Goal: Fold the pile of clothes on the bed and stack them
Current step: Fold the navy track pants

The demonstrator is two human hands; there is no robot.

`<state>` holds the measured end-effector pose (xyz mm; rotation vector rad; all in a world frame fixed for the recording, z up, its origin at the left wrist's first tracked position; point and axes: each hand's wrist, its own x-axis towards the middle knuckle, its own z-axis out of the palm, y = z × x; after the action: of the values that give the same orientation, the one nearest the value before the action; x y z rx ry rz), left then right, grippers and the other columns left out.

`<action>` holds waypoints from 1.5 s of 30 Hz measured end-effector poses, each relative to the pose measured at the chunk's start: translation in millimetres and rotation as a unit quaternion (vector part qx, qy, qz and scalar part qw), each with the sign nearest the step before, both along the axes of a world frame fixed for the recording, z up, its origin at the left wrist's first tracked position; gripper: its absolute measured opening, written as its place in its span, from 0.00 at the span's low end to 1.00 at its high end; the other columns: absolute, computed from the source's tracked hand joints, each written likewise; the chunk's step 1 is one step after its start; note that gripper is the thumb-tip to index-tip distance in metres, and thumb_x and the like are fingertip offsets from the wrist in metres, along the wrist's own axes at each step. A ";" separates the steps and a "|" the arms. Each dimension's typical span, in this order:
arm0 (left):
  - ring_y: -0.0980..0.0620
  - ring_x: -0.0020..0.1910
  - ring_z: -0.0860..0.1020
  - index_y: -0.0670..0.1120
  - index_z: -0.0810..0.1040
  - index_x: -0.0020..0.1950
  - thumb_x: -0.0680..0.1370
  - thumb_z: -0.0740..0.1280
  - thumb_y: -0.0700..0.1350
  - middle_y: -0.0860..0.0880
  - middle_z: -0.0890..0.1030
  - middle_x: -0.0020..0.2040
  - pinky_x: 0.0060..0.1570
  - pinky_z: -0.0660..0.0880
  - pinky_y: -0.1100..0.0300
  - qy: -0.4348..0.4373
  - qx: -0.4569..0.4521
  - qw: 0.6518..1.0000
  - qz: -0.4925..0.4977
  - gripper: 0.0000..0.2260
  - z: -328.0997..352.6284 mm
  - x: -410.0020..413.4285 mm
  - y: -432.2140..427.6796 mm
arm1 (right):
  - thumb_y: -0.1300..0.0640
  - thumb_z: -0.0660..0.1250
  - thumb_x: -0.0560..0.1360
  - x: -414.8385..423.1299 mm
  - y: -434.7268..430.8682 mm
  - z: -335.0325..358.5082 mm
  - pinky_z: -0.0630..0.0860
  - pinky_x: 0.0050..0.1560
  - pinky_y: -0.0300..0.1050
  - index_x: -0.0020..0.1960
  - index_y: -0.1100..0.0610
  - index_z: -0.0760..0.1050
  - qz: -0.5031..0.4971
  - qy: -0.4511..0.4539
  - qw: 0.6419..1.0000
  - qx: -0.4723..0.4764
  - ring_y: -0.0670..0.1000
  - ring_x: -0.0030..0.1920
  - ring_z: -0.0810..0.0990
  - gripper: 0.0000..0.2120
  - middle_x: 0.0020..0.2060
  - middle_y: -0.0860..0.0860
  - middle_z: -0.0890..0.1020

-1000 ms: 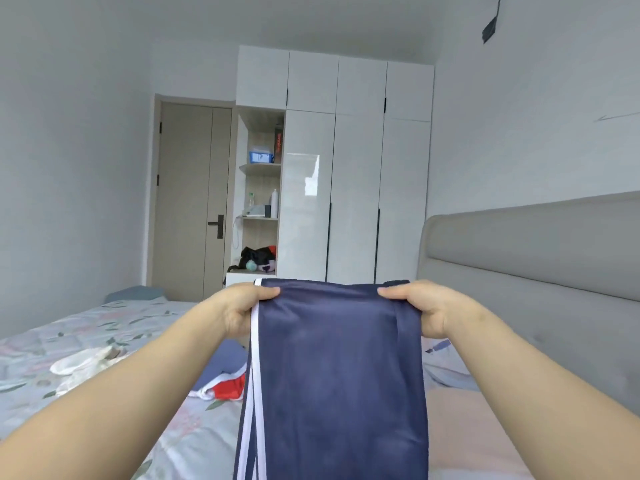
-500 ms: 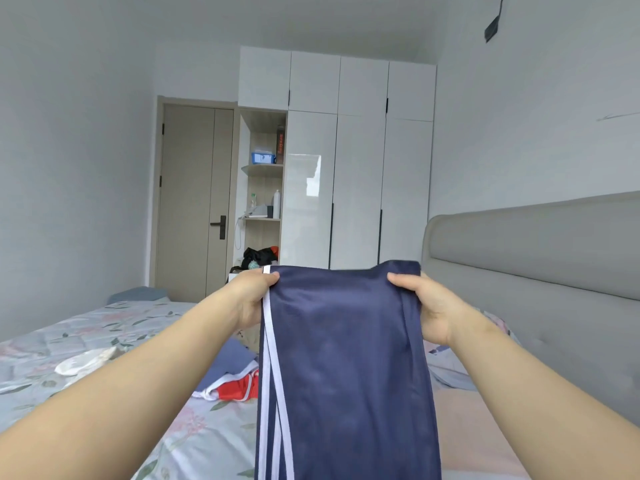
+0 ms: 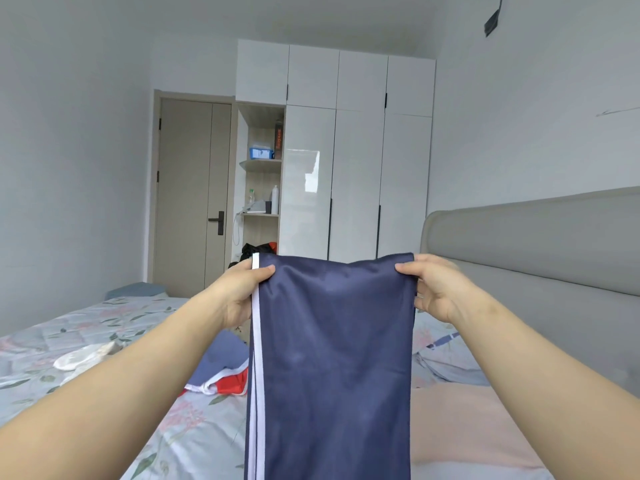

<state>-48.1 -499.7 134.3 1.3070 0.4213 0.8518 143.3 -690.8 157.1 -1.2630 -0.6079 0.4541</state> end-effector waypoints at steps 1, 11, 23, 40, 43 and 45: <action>0.47 0.45 0.81 0.43 0.74 0.63 0.81 0.60 0.39 0.42 0.81 0.55 0.43 0.78 0.53 -0.009 0.006 1.000 -0.001 0.11 1.5 -0.5 -0.8 | 0.69 0.65 0.75 -1.3 0.3 -0.9 0.74 0.35 0.44 0.55 0.56 0.73 -0.004 -0.008 1.000 0.027 0.51 0.37 0.79 0.12 0.42 0.53 0.80; 0.48 0.41 0.81 0.43 0.75 0.59 0.81 0.60 0.36 0.43 0.82 0.49 0.36 0.80 0.57 0.007 0.027 1.000 0.001 0.09 -2.1 -5.2 -0.7 | 0.67 0.63 0.77 -6.4 -1.4 -7.9 0.81 0.37 0.43 0.74 0.39 0.56 0.046 -0.026 0.991 0.120 0.48 0.39 0.82 0.35 0.54 0.53 0.80; 0.48 0.48 0.79 0.56 0.71 0.56 0.77 0.64 0.31 0.48 0.79 0.49 0.49 0.78 0.53 0.246 0.147 0.953 -0.099 0.20 0.6 -13.2 -6.3 | 0.70 0.65 0.75 -13.9 2.1 -11.2 0.78 0.46 0.48 0.69 0.38 0.64 0.082 -0.242 0.951 -0.176 0.51 0.44 0.78 0.34 0.48 0.52 0.78; 0.52 0.26 0.78 0.57 0.66 0.66 0.79 0.61 0.31 0.43 0.77 0.40 0.26 0.78 0.58 0.067 0.015 0.996 0.056 0.24 -27.3 -2.6 1.5 | 0.66 0.62 0.78 -1.2 8.2 -51.7 0.80 0.40 0.46 0.72 0.39 0.59 0.075 -0.015 0.997 -0.003 0.50 0.39 0.80 0.31 0.44 0.53 0.81; 0.50 0.28 0.80 0.48 0.71 0.61 0.79 0.64 0.37 0.45 0.80 0.41 0.27 0.79 0.54 0.152 -0.032 0.988 0.024 0.12 -46.9 -4.3 -0.7 | 0.67 0.64 0.76 -8.6 7.1 -68.5 0.79 0.48 0.50 0.73 0.36 0.54 0.107 -0.117 0.972 -0.175 0.53 0.44 0.81 0.37 0.51 0.53 0.81; 0.46 0.30 0.81 0.41 0.69 0.65 0.78 0.63 0.33 0.40 0.80 0.44 0.31 0.80 0.51 0.232 -0.045 0.971 -0.027 0.15 -64.9 -5.8 0.3 | 0.70 0.61 0.77 -8.8 10.2 -76.9 0.79 0.43 0.47 0.73 0.39 0.58 0.093 -0.104 0.976 -0.165 0.53 0.41 0.80 0.35 0.51 0.55 0.80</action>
<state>-53.9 -499.4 69.5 1.4247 0.7794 0.4693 134.5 -680.7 80.1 -1.5899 -0.8576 0.6005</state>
